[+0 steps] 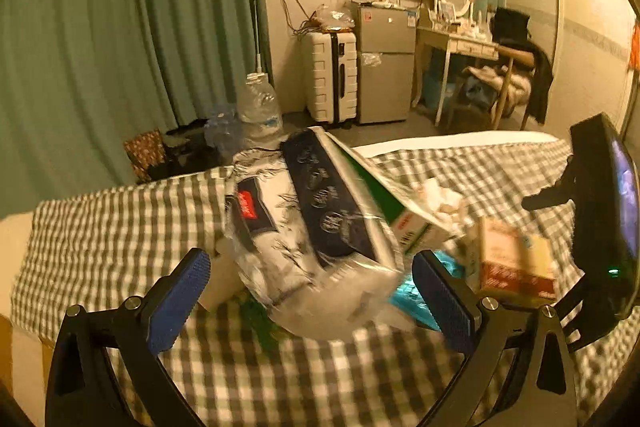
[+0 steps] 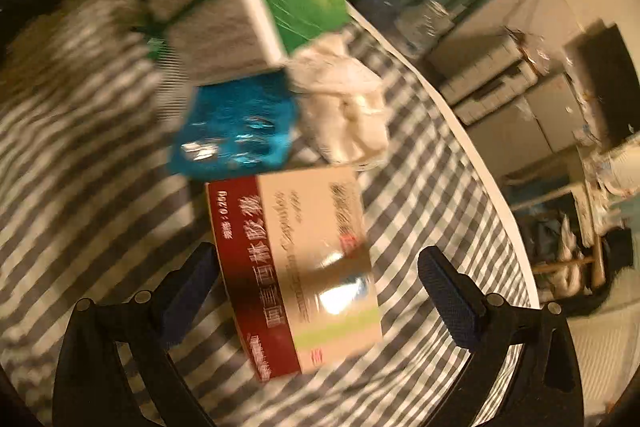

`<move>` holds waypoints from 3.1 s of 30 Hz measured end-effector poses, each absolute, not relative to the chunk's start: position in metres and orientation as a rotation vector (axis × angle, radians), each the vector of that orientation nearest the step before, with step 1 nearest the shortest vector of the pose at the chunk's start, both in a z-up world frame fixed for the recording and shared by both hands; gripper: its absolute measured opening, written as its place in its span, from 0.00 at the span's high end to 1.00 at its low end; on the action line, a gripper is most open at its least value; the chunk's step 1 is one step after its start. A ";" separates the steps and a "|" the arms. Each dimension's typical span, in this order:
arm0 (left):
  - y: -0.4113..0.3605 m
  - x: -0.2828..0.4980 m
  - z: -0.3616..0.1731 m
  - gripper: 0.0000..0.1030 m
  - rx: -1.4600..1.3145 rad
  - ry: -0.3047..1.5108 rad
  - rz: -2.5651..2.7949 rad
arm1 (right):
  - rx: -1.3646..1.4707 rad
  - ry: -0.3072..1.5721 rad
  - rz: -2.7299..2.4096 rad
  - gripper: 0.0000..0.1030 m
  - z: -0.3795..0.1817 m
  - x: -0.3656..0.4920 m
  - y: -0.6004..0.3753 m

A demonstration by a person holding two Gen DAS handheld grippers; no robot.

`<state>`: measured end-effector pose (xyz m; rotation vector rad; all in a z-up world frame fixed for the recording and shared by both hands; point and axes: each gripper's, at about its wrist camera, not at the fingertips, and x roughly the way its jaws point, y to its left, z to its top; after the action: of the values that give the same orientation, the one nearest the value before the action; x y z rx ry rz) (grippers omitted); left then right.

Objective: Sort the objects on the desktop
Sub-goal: 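Grasp the white-and-black wrapped pack with the left tool while the right tool grasps the Amoxicillin box, then carry the wrapped pack and Amoxicillin box over the box and release both, then move both open tools back toward the remaining items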

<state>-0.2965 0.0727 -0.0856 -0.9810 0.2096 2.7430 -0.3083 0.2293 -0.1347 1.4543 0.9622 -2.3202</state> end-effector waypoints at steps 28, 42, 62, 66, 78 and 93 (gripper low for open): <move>-0.034 -0.079 -0.068 0.64 -1.118 -0.190 2.592 | 1.417 -0.260 -2.636 0.18 -0.052 -0.078 0.197; -0.150 0.002 0.047 0.64 -0.768 -0.256 2.792 | 1.077 -0.014 -2.545 0.18 0.075 -0.033 0.030; -0.282 -0.017 0.006 0.62 -0.965 -0.342 2.972 | 1.123 0.014 -2.320 0.16 0.050 -0.086 -0.120; -0.284 -0.022 0.003 0.02 -0.984 -0.314 3.028 | 1.034 -0.076 -2.353 0.10 0.056 -0.093 -0.112; -0.240 0.005 0.008 0.00 -0.971 -0.223 3.067 | 0.903 -0.119 -2.682 0.04 0.063 -0.065 0.005; -0.089 0.009 -0.040 0.00 -1.023 -0.160 2.972 | 0.984 -0.330 -2.981 0.03 -0.012 -0.033 0.148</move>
<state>0.0087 -0.0891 -0.0401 -1.0226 -0.1604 2.9723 -0.0332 0.1482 -0.0118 0.9843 -0.3298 -2.9809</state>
